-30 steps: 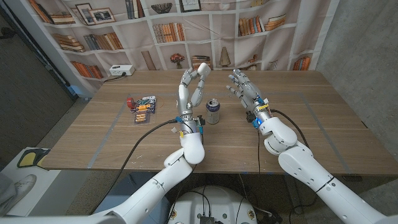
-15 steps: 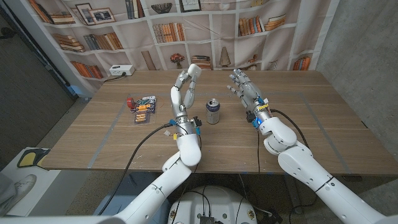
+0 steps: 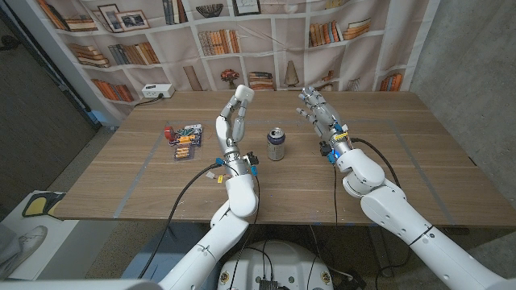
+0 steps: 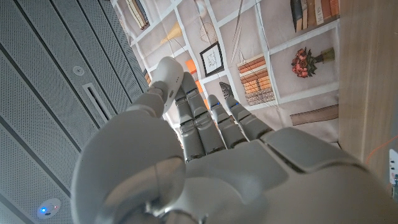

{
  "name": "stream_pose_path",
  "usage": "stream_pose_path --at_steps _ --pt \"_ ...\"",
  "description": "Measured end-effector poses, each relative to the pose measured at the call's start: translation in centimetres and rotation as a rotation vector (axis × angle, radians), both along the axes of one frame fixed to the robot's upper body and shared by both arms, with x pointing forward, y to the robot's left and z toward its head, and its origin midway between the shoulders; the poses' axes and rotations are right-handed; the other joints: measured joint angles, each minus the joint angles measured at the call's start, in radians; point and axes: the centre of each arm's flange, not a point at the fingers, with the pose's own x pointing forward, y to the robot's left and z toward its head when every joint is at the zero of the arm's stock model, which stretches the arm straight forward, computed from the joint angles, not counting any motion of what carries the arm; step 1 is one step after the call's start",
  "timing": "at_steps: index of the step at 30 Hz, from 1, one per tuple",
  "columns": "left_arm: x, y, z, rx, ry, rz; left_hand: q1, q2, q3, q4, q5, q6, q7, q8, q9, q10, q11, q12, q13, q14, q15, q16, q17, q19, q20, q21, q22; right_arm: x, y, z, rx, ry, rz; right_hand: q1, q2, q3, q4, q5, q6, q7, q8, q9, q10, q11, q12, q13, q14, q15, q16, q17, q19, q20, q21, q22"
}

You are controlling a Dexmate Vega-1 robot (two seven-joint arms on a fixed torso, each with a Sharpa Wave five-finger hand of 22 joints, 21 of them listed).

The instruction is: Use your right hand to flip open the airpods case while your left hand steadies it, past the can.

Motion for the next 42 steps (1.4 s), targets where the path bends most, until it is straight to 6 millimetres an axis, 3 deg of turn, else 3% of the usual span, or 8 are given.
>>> stream_pose_path --at_steps 5,10,15,20,25,31,35,42 --pt "0.3 0.3 -0.2 -0.022 0.016 -0.053 0.001 -0.001 0.0 0.0 0.0 0.003 0.003 0.0 0.0 0.005 0.005 -0.002 0.0 0.002 -0.002 0.0 0.0 0.003 0.003 0.0 0.0 -0.2 -0.1 0.2 -0.024 -0.015 -0.027 0.0 0.0 0.0 0.0 0.004 0.005 -0.005 0.0 0.0 0.001 -0.001 -0.01 -0.009 0.0 0.0 0.0 -0.004 0.0 0.0 0.0 0.0" --pt "0.7 0.5 -0.4 -0.031 0.028 -0.096 0.001 -0.001 0.006 -0.006 0.0 0.009 0.008 0.0 0.0 0.005 0.005 -0.002 0.01 0.014 -0.003 0.0 -0.002 0.073 -0.001 0.024 0.005 -0.4 -0.1 0.4 -0.049 -0.031 -0.053 -0.004 0.004 0.0 0.0 0.005 0.005 -0.005 0.0 0.0 0.03 -0.005 -0.017 -0.019 0.019 -0.019 0.022 -0.005 0.023 -0.022 0.012 0.0" --pt "1.1 0.6 -0.6 -0.042 0.04 -0.152 0.008 -0.008 0.009 -0.009 -0.001 0.009 0.009 0.0 0.0 0.008 0.008 -0.003 0.014 0.023 -0.002 0.0 0.0 0.082 -0.007 0.028 0.009 -0.6 -0.1 0.6 -0.069 -0.044 -0.07 -0.004 0.004 -0.003 -0.008 0.005 0.005 -0.005 0.0 0.0 0.035 -0.003 -0.029 -0.027 0.022 -0.021 0.022 -0.005 0.031 -0.023 0.012 0.0" --pt "1.5 0.6 -0.6 -0.048 0.045 -0.212 0.008 -0.008 0.018 -0.004 -0.004 0.009 0.009 0.0 0.0 0.008 0.008 -0.003 0.015 0.023 -0.002 -0.008 -0.002 0.082 -0.007 0.028 0.009 -1.0 -0.1 0.8 -0.093 -0.058 -0.088 -0.008 0.008 -0.005 -0.011 0.005 0.006 -0.005 0.0 0.0 0.035 0.005 -0.041 -0.037 0.04 -0.018 0.037 -0.002 0.086 -0.056 0.027 0.005" --pt "2.0 0.7 -0.9 -0.053 0.049 -0.264 0.007 -0.007 0.021 -0.004 -0.007 0.016 0.016 0.0 0.0 0.008 0.008 0.001 0.023 0.055 -0.005 -0.008 0.0 0.16 -0.012 0.057 0.014 -1.3 0.0 1.0 -0.121 -0.071 -0.112 -0.008 0.008 -0.005 -0.011 0.005 0.009 -0.001 0.0 0.0 0.044 0.006 -0.046 -0.042 0.043 -0.021 0.04 -0.002 0.099 -0.063 0.027 0.005" --pt "2.5 0.6 -1.1 -0.068 0.05 -0.339 0.007 -0.007 0.025 -0.008 -0.006 0.016 0.016 0.0 0.0 0.008 0.008 0.001 0.028 0.081 -0.005 -0.009 0.0 0.2 -0.001 0.07 0.014 -1.8 0.1 1.3 -0.149 -0.082 -0.135 -0.008 0.008 -0.003 -0.015 0.005 0.009 -0.001 0.004 0.0 0.044 0.006 -0.053 -0.044 0.047 -0.018 0.04 0.003 0.104 -0.068 0.027 0.005" --pt "2.6 0.5 -1.2 -0.082 0.05 -0.376 0.007 -0.007 0.02 -0.004 -0.006 0.016 0.016 0.0 0.0 0.008 0.008 0.001 0.037 0.194 -0.004 0.011 0.0 0.274 0.038 0.098 0.014 -2.2 0.2 1.5 -0.16 -0.089 -0.144 -0.008 0.008 -0.005 -0.02 0.005 0.015 0.004 0.004 0.0 0.041 0.003 -0.062 -0.047 0.047 -0.018 0.04 0.003 0.109 -0.073 0.027 0.009" --pt "2.9 0.4 -1.5 -0.108 0.055 -0.434 0.008 -0.007 0.02 -0.004 -0.006 0.012 0.012 0.0 0.0 0.008 0.008 0.001 0.041 0.286 0.0 0.024 -0.002 0.32 0.041 0.109 0.011 -2.7 0.4 1.8 -0.187 -0.095 -0.171 -0.008 0.008 -0.001 -0.024 0.005 0.015 0.004 0.004 0.0 0.038 0.004 -0.073 -0.052 0.05 -0.007 0.04 0.003 0.107 -0.071 0.027 0.01"
